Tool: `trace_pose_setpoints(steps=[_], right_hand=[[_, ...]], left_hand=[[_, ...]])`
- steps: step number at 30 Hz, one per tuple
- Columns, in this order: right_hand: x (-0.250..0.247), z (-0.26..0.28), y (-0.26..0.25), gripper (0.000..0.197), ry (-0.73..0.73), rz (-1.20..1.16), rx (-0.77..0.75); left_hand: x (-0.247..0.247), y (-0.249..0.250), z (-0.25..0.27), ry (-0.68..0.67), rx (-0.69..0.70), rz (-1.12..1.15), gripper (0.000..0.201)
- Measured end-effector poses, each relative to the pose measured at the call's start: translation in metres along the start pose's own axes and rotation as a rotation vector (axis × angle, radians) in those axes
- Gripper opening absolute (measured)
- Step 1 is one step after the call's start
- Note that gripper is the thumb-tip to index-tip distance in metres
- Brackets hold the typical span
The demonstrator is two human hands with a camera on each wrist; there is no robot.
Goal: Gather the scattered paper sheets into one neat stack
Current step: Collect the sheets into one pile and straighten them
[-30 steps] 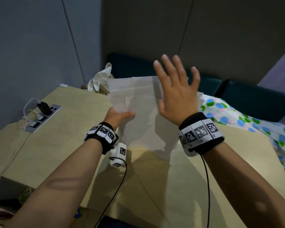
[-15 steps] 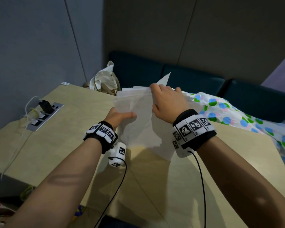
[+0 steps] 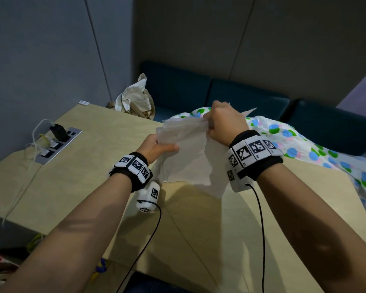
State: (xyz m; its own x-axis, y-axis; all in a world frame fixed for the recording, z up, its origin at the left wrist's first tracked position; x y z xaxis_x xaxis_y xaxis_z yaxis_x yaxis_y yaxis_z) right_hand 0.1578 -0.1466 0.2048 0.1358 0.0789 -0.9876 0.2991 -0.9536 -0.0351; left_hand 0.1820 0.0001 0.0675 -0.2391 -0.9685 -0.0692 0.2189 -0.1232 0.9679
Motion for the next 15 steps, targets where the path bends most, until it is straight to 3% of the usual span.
trace_pose_setpoints(steps=[3, 5, 9, 12, 15], right_hand=[[-0.004, -0.001, -0.006, 0.022, 0.04, 0.132, -0.079], [0.001, -0.003, -0.006, 0.025, -0.029, 0.127, -0.101], [0.005, -0.004, 0.006, 0.018, -0.12, 0.036, -0.017], [0.003, -0.003, 0.013, 0.016, -0.073, -0.009, -0.011], [-0.002, 0.002, 0.013, 0.012, -0.017, -0.036, -0.017]], left_hand=[[0.004, 0.001, 0.001, -0.01, 0.045, 0.03, 0.032], [0.004, -0.002, 0.001, 0.003, 0.051, 0.061, 0.034], [0.002, -0.005, -0.001, 0.029, 0.035, 0.084, 0.037], [0.002, -0.006, -0.003, -0.019, 0.024, 0.006, 0.029], [0.001, -0.015, -0.004, -0.038, -0.025, -0.084, 0.038]])
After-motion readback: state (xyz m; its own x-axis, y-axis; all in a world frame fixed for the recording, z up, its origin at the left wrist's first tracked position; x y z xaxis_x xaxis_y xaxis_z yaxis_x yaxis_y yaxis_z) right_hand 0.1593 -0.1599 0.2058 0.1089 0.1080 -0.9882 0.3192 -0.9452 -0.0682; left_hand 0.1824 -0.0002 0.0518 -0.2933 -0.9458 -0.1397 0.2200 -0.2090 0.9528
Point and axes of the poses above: each hand's wrist, its own z-axis away from the middle knuckle, its own x-axis out of the palm, y = z × x, the point moved 10 cm from there along -z, towards the middle knuckle, and after that the axes turned 6 degrees about -x, right-handed, at the moved point
